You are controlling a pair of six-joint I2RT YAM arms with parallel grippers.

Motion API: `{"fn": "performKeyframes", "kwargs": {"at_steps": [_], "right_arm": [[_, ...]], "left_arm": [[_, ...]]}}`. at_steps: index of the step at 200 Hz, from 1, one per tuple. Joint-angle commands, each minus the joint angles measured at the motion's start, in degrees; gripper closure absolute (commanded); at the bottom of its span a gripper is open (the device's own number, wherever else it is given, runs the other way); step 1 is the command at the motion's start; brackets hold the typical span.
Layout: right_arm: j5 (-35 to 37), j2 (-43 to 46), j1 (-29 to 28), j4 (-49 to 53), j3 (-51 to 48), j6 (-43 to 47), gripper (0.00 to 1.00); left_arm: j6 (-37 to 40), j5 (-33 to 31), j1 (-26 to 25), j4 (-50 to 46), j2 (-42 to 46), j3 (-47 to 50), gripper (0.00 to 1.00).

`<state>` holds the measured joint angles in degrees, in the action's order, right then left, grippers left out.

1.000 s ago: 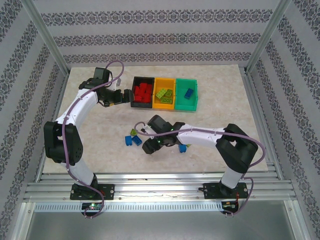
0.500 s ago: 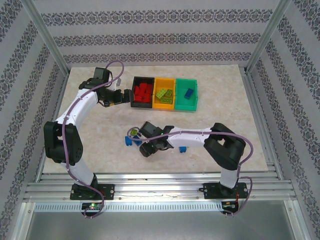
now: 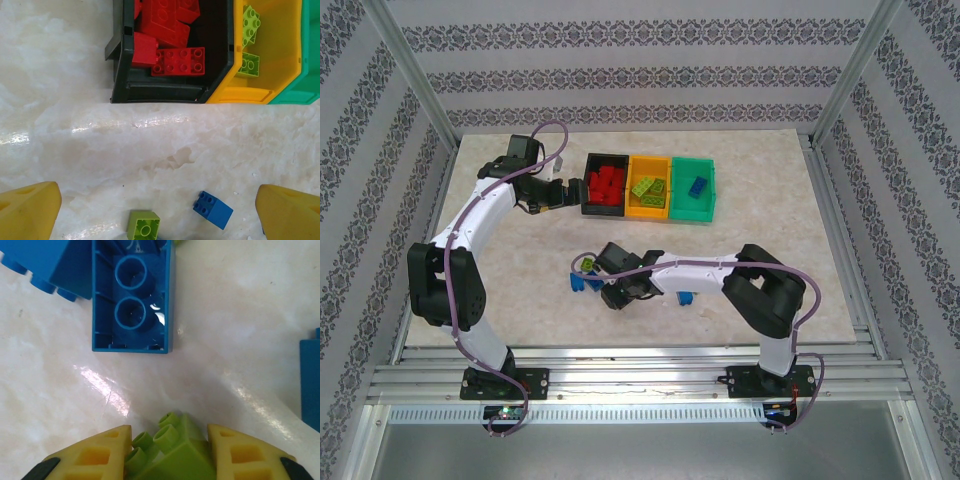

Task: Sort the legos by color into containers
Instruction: Pick up the lego from the bottom-center of the table, then place the lego in the container.

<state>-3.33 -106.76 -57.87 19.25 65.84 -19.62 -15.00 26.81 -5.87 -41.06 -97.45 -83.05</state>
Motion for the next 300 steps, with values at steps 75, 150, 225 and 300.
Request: {"fn": "performKeyframes", "kwargs": {"at_steps": [75, 150, 225, 300], "right_arm": [[-2.34, 12.27, 13.35, -7.13, 3.31, 1.39, 0.74], [-5.38, 6.32, 27.92, -13.53, 10.85, 0.89, 0.75], [-7.35, -9.47, 35.16, -11.32, 28.51, -1.24, 0.71], [-10.90, -12.83, 36.11, -9.75, 31.25, 0.03, 0.48]], "left_arm": [[0.00, 1.64, 0.60, 0.98, 1.03, 0.00, 0.00], [0.50, 0.72, 0.51, 0.35, 0.26, -0.19, 0.00], [0.68, 0.94, 0.33, 0.12, -0.19, -0.43, 0.00], [1.39, -0.33, 0.19, -0.51, -0.04, -0.69, 0.00]]}}
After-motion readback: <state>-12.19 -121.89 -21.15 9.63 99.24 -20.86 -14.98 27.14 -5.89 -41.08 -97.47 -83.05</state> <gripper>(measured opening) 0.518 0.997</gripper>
